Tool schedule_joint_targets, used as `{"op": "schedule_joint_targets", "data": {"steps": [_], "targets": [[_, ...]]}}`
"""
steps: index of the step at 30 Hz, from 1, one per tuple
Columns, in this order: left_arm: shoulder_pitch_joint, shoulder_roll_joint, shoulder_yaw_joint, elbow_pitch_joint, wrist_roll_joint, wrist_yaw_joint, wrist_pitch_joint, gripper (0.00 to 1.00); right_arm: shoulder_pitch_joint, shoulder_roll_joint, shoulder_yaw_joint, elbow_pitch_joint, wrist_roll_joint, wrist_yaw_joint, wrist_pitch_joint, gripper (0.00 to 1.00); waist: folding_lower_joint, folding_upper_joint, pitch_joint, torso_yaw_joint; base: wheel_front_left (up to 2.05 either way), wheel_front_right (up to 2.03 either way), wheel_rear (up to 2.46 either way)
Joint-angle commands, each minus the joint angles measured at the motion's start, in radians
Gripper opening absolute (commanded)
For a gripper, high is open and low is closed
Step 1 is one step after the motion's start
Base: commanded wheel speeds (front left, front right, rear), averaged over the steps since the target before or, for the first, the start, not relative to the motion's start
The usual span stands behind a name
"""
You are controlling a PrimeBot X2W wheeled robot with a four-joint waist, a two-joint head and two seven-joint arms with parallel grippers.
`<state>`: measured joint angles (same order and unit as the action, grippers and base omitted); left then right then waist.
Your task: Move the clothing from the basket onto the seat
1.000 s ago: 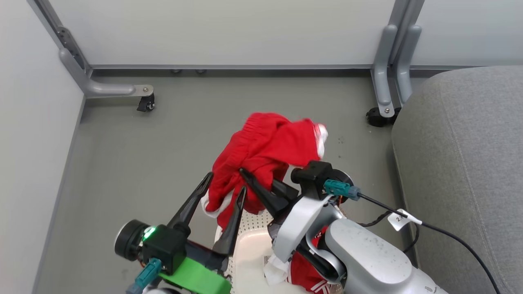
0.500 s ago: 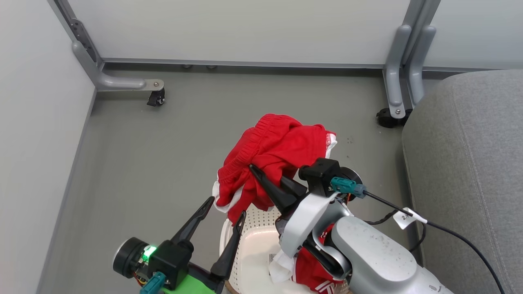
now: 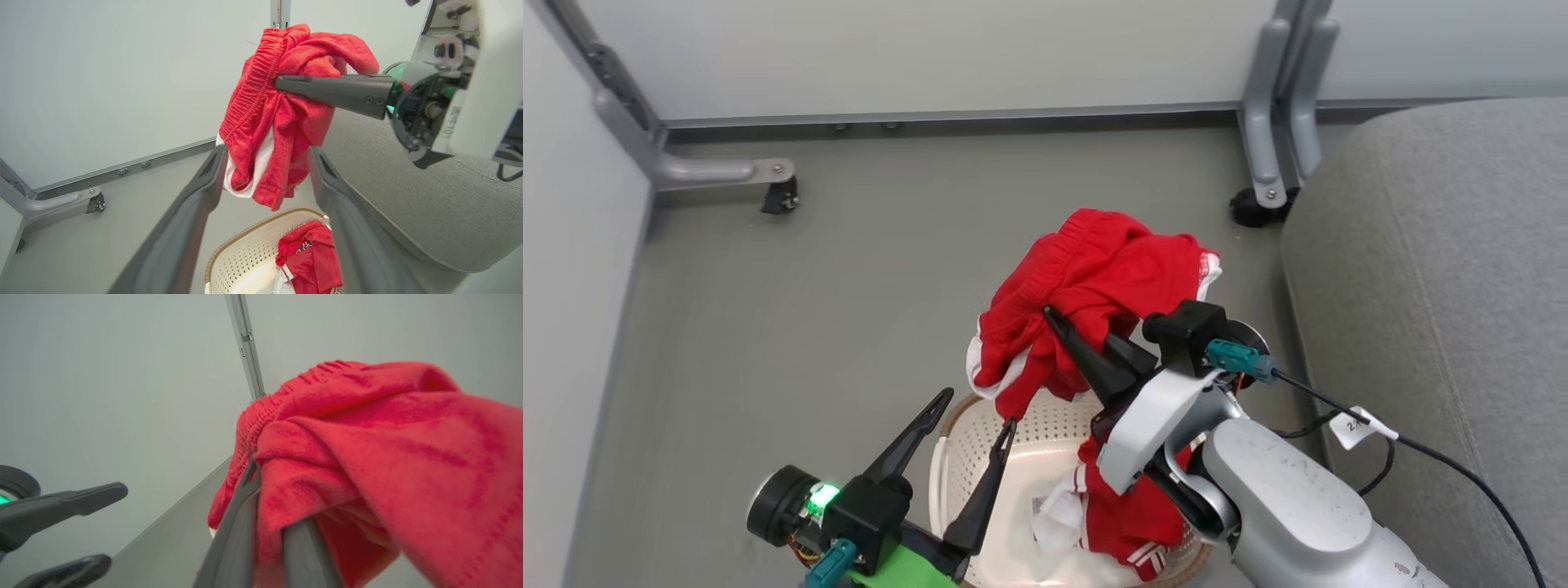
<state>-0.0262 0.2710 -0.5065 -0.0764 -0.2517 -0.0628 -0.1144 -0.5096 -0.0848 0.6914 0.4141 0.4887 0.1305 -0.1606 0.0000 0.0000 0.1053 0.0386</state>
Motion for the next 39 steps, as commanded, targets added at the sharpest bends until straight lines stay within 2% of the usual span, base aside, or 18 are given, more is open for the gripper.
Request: {"op": "schedule_joint_targets", "data": {"steps": [1,15,19,23,29,39], "targets": [[-0.021,0.011,0.001,-0.002,0.005,-0.004,0.003,1.0,0.004,-0.005,-0.009,-0.005,-0.01,0.0,-0.008,0.0,0.0,0.0,0.035,-0.061,0.0,0.0,0.0],[-0.093,0.051,-0.032,-0.032,0.031,-0.025,0.033,1.0,0.039,-0.009,-0.18,-0.019,-0.049,0.0,-0.047,0.0,0.0,0.0,0.153,-0.316,0.0,0.0,0.0],[-0.114,0.066,-0.038,-0.05,0.038,-0.031,0.049,1.0,0.045,-0.009,-0.238,-0.018,-0.062,0.0,-0.058,0.0,0.0,0.0,0.193,-0.367,0.0,0.0,0.0],[-0.141,0.082,-0.048,-0.072,0.041,-0.037,0.068,1.0,0.042,-0.016,-0.337,-0.001,-0.067,0.0,-0.077,0.0,0.0,0.0,0.238,-0.401,0.0,0.0,0.0],[-0.195,0.104,-0.06,-0.111,0.051,-0.047,0.095,1.0,-0.014,-0.045,-0.513,0.061,-0.067,0.0,-0.099,0.0,0.0,0.0,0.322,-0.414,0.0,0.0,0.0],[-0.339,0.152,-0.088,-0.171,0.07,-0.06,0.119,1.0,-0.23,-0.148,-0.792,0.118,-0.088,0.0,-0.105,0.0,0.0,0.0,0.503,-0.356,0.0,0.0,0.0]]}}
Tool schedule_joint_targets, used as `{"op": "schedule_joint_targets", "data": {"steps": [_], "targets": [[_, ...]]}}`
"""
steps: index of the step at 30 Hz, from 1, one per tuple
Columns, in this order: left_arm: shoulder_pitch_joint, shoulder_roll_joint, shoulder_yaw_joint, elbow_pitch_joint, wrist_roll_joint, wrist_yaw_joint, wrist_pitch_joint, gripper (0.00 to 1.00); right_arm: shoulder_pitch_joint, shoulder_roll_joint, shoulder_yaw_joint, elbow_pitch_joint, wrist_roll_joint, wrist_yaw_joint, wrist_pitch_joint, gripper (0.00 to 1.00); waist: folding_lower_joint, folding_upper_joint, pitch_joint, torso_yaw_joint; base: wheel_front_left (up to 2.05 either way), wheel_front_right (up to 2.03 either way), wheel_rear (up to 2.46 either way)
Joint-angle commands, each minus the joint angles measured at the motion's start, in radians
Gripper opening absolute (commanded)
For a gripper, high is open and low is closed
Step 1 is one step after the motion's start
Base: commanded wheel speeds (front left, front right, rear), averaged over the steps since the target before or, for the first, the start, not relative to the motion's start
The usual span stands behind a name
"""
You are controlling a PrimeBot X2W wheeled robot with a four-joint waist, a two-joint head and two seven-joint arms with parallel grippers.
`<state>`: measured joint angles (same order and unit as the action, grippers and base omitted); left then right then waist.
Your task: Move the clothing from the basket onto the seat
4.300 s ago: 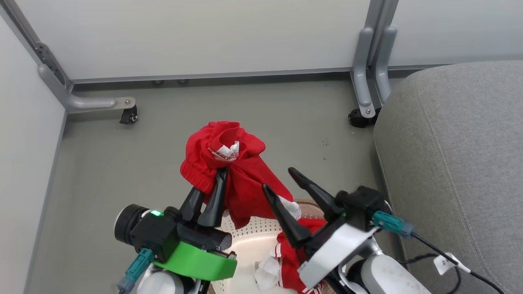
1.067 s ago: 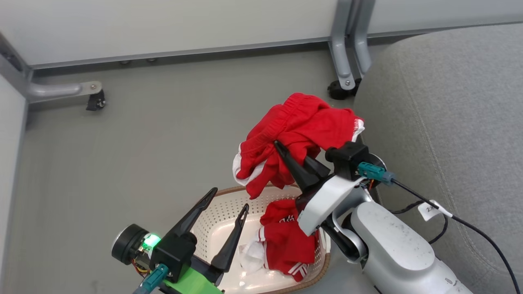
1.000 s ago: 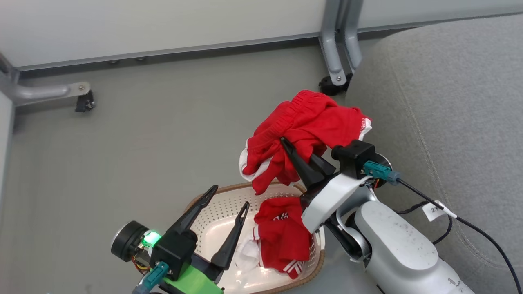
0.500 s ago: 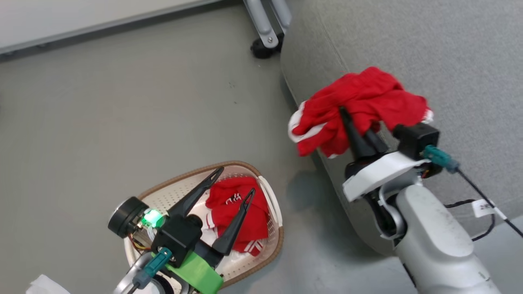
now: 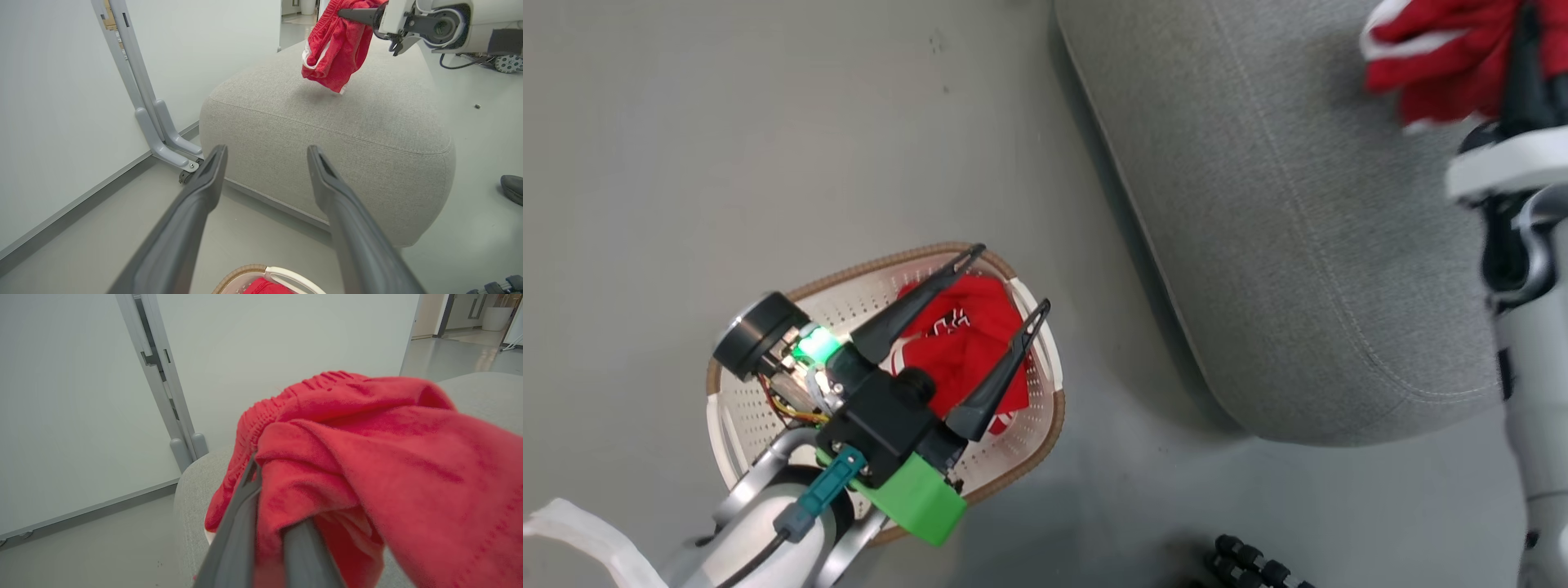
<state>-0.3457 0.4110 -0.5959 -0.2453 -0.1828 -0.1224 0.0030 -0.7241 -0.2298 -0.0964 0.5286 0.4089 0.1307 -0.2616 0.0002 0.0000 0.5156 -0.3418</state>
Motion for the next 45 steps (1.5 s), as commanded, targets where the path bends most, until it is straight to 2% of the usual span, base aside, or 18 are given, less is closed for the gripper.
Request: {"op": "schedule_joint_targets", "data": {"steps": [1,4,10,11,13,14,20,27,35,45], "targets": [[-0.034,0.015,-0.002,-0.005,0.004,-0.002,0.001,1.0,-0.04,-0.018,-0.031,0.012,-0.016,0.0,-0.004,0.0,-0.0002,0.0,0.11,0.031,0.0,0.0,0.0],[-0.071,0.028,-0.007,-0.013,0.015,-0.004,-0.004,1.0,-0.109,-0.058,-0.112,0.049,-0.043,0.0,-0.004,0.0,-0.0002,0.0,0.16,0.053,0.0,0.0,0.0],[-0.112,0.033,-0.001,-0.011,0.02,-0.002,-0.02,1.0,-0.183,-0.075,-0.203,0.16,-0.088,0.0,-0.004,0.0,-0.0002,0.0,0.235,0.081,0.0,0.0,0.0],[-0.117,0.034,0.001,-0.01,0.02,0.0,-0.023,1.0,-0.196,-0.077,-0.218,0.179,-0.094,0.0,-0.004,0.03,-0.0002,0.0,0.246,0.084,0.0,0.0,0.0],[-0.127,0.036,0.006,-0.005,0.021,0.003,-0.027,1.0,-0.204,-0.064,-0.239,0.207,-0.1,0.0,-0.004,0.82,-0.0002,0.0,0.26,0.087,0.0,0.0,0.0],[-0.129,0.037,0.008,-0.003,0.021,0.004,-0.029,1.0,-0.202,-0.058,-0.249,0.214,-0.103,0.0,-0.004,1.0,-0.0002,0.0,0.265,0.087,0.0,0.0,0.0],[-0.137,0.036,0.012,0.012,0.02,0.012,-0.044,1.0,-0.136,-0.017,-0.292,0.209,-0.115,0.0,-0.004,1.0,-0.0002,0.0,0.262,0.084,0.0,0.0,0.0],[-0.114,0.021,0.003,0.044,0.008,0.026,-0.072,1.0,-0.001,0.042,-0.312,0.121,-0.12,0.0,-0.004,1.0,-0.0002,0.0,0.2,0.08,0.0,0.0,0.0],[-0.077,0.001,0.014,0.083,-0.016,0.06,-0.112,1.0,0.163,0.091,-0.28,-0.003,-0.119,0.0,-0.004,1.0,-0.0002,0.0,0.097,0.078,0.0,0.0,0.0],[-0.011,-0.047,0.061,0.166,-0.073,0.137,-0.192,1.0,0.366,0.125,-0.154,-0.253,-0.187,0.0,-0.004,1.0,-0.0002,0.0,-0.057,0.138,0.0,0.0,0.0]]}}
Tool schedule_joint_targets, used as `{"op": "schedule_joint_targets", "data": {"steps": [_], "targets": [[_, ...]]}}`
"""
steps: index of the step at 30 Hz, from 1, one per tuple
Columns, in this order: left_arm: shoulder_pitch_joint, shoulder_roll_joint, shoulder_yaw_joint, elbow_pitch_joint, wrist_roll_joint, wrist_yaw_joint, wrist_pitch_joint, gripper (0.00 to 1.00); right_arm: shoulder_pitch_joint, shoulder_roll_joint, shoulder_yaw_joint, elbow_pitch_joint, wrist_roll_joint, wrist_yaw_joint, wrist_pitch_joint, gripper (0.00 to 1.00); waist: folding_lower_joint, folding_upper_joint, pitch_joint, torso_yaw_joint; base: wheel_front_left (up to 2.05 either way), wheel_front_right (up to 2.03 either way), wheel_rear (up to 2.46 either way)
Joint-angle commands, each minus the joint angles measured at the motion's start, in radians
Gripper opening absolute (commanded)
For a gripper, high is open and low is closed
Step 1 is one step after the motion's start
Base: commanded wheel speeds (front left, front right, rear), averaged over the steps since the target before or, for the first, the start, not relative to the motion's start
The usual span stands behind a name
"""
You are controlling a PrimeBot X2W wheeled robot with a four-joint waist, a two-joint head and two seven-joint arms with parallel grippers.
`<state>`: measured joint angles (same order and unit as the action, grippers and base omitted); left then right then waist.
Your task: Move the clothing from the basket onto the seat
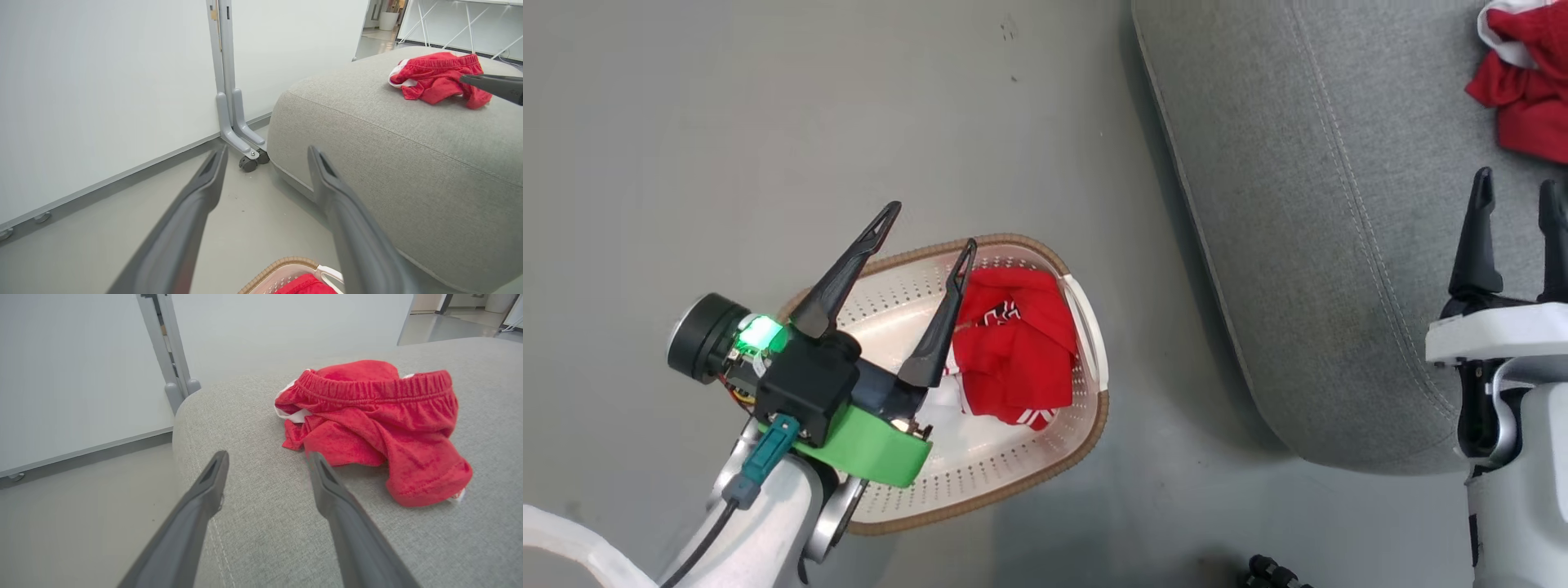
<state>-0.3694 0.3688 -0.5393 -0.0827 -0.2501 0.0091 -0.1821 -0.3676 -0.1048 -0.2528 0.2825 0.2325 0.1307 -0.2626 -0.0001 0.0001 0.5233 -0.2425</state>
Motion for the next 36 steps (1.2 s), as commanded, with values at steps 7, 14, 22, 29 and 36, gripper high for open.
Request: {"op": "schedule_joint_targets", "data": {"steps": [7,14,22,29,36], "targets": [[0.045,-0.052,0.069,0.073,-0.062,0.061,-0.058,1.0,0.097,0.022,0.111,-0.144,-0.054,0.0,-0.003,1.0,0.0001,-0.0001,-0.147,0.104,0.0,0.0,0.0],[0.089,-0.077,0.15,0.134,-0.099,0.098,-0.082,1.0,0.16,0.041,0.182,-0.226,-0.067,0.0,0.039,1.0,0.0001,-0.0001,-0.205,0.167,0.0,0.0,0.0],[0.167,-0.119,0.283,0.152,-0.095,0.101,-0.083,1.0,0.232,0.049,0.22,-0.292,-0.089,0.0,0.092,1.0,0.0001,-0.0001,-0.263,0.232,0.0,0.0,0.0],[0.261,-0.161,0.364,0.174,-0.06,0.068,-0.082,1.0,0.306,0.052,0.231,-0.328,-0.101,0.0,0.123,1.0,0.0001,-0.0001,-0.327,0.254,0.0,0.0,0.0],[0.329,-0.193,0.397,0.203,-0.011,0.037,-0.082,1.0,0.377,0.053,0.24,-0.352,-0.086,0.0,0.153,1.0,0.0001,-0.0001,-0.38,0.243,0.0,0.0,0.0]]}}
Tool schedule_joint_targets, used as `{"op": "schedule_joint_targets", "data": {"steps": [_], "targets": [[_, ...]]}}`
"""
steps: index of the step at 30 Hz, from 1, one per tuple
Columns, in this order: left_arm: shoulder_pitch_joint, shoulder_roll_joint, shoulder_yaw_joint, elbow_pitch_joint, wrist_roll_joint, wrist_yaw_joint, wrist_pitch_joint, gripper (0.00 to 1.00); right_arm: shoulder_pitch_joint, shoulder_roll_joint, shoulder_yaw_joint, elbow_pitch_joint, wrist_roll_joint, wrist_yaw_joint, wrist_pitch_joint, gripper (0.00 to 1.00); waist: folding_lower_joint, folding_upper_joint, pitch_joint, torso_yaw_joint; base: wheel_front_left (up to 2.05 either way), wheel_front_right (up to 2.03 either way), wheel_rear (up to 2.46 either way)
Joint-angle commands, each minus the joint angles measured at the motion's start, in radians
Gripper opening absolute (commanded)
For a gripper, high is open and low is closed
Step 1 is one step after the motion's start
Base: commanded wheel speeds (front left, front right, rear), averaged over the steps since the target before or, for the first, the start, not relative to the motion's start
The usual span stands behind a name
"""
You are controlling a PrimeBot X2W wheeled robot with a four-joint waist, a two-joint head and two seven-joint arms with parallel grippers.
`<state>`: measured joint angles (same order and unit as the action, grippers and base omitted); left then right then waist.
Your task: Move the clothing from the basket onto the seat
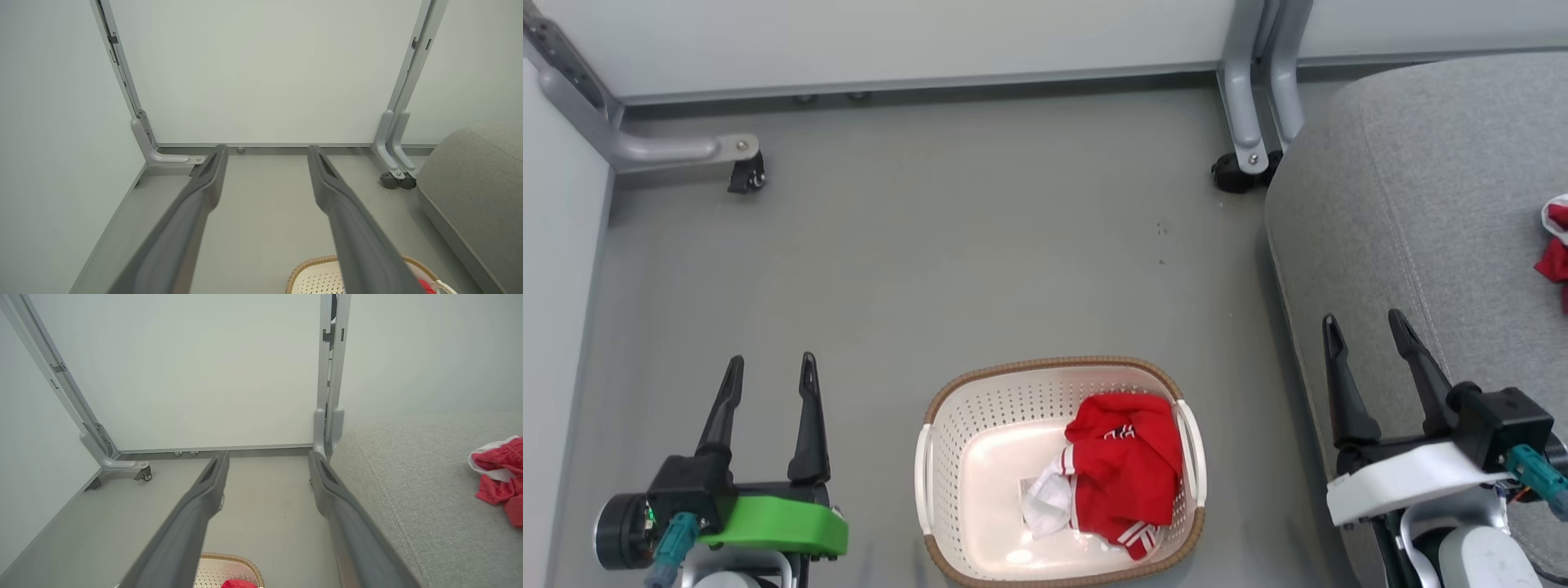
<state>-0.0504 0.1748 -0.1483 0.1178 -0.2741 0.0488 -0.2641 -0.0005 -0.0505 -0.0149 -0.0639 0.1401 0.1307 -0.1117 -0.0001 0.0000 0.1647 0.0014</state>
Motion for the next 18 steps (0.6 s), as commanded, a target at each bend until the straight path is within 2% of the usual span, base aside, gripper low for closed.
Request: {"op": "schedule_joint_targets", "data": {"steps": [1,18], "targets": [[0.018,-0.003,0.008,0.005,0.017,-0.006,0.0,1.0,0.019,-0.001,0.004,-0.008,0.01,0.0,0.004,1.0,0.0001,0.0,-0.028,-0.003,0.0,0.0,0.0],[0.12,-0.042,0.039,0.062,0.075,-0.046,0.0,1.0,0.123,-0.001,0.032,-0.023,0.031,0.0,0.039,1.0,0.0001,0.0,-0.112,-0.023,0.0,0.0,0.0]]}}
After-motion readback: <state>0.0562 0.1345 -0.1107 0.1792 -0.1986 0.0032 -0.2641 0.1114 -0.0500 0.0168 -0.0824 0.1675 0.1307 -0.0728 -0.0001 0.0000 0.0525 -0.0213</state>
